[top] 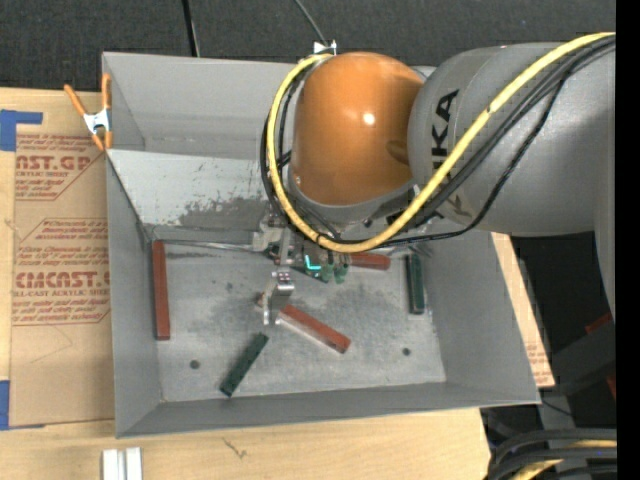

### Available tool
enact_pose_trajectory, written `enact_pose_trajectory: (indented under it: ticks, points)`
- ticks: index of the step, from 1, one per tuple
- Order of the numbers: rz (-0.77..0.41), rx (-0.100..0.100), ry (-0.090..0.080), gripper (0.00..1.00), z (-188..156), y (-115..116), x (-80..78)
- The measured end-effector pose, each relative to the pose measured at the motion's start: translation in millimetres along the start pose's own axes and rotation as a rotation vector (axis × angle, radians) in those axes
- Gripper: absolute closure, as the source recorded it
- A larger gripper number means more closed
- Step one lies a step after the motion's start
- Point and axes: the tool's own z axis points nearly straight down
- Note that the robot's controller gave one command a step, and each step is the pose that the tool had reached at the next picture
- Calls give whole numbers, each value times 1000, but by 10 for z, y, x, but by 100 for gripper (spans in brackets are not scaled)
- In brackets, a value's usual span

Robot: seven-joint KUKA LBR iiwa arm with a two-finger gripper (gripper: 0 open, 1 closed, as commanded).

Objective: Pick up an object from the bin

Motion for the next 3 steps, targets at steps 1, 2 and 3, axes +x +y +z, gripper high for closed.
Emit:
enact_pose_trajectory:
  ticks: [1, 2, 3]
  points:
    - [1, -1, -8, 0, -39, -7, -17]
    - [-58, -2, -14, 0, 306, -81, 105]
    - [-206, 0, -9, 0, 788, -214, 337]
